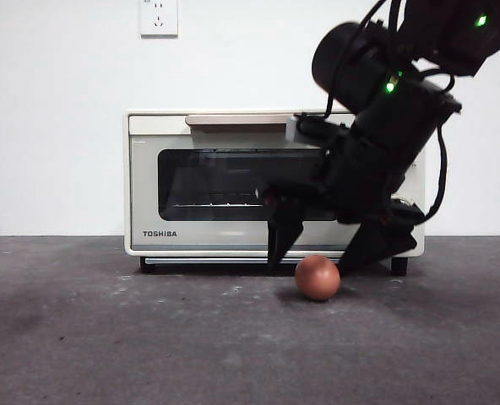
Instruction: Eggoven
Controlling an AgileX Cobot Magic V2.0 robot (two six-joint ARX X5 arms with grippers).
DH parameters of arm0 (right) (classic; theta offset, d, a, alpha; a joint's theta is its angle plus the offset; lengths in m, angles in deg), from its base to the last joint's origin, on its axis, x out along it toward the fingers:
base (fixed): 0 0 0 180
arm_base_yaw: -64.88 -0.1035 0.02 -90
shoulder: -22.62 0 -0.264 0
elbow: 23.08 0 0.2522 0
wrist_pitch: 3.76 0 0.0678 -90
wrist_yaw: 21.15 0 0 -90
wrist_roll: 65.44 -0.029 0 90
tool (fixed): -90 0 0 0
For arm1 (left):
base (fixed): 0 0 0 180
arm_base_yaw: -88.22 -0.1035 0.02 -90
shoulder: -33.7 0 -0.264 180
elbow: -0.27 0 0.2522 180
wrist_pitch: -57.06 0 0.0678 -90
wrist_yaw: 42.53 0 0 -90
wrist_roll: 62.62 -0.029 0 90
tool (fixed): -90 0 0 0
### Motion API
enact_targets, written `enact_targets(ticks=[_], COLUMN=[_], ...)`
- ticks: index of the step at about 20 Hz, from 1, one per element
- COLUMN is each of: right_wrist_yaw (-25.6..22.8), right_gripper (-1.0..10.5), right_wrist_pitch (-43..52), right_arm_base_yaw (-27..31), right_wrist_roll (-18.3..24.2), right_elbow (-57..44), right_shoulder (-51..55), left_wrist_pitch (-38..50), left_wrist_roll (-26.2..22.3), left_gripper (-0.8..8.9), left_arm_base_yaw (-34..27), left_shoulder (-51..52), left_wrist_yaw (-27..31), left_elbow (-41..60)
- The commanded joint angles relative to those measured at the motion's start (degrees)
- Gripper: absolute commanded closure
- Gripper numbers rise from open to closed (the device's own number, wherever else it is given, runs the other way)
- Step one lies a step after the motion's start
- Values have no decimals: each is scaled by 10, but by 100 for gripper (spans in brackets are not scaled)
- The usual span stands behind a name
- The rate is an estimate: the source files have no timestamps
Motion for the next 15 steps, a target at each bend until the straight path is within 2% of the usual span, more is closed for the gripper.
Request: enact_targets(ticks=[1,8,10,12,15], right_wrist_yaw=[-6,-14,-24,-29,-37], right_gripper=[500,532,576,660,851], right_wrist_pitch=[10,17,17,14,9], right_arm_base_yaw=[-5,-6,-7,-5,-5], right_wrist_roll=[-5,-6,-6,-11,-20], right_elbow=[8,8,8,8,8], right_shoulder=[-18,-53,-53,-53,-53], left_wrist_pitch=[7,7,7,7,7], left_wrist_roll=[-4,-4,-4,-4,-4], left_gripper=[806,806,806,806,806], left_arm_base_yaw=[2,2,2,2,2], left_shoulder=[-3,-3,-3,-3,-3], left_wrist_yaw=[-2,-2,-2,-2,-2], left_elbow=[-12,-12,-12,-12,-12])
